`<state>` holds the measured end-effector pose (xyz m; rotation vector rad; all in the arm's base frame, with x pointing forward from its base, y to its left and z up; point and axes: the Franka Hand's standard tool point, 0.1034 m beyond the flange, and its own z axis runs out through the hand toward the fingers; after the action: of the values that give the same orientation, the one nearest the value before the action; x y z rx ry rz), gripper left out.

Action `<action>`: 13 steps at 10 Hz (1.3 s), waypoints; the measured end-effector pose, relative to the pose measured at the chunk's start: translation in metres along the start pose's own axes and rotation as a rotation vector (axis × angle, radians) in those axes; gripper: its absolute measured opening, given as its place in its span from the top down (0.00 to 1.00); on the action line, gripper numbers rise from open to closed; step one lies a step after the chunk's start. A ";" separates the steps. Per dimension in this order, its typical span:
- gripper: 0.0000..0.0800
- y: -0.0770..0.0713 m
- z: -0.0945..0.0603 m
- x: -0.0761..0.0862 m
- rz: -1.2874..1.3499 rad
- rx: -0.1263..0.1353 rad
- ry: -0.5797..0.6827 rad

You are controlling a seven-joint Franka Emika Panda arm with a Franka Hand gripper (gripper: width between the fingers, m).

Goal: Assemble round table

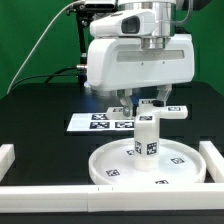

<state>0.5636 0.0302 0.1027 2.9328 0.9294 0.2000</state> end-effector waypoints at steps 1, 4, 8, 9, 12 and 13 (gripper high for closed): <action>0.46 0.000 0.000 0.000 0.070 0.001 0.001; 0.46 0.000 0.000 0.001 0.318 0.000 0.004; 0.46 -0.004 -0.001 0.004 0.803 -0.003 0.009; 0.46 -0.004 -0.001 0.004 0.891 -0.002 0.008; 0.46 -0.005 -0.002 0.003 1.223 0.004 -0.016; 0.46 -0.006 -0.002 0.003 1.302 0.008 -0.020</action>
Offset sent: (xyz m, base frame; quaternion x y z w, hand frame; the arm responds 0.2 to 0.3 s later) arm 0.0000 0.0000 0.0000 0.0000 0.0000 0.1938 0.9810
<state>0.5627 0.0367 0.1049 2.9840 -1.0694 0.1877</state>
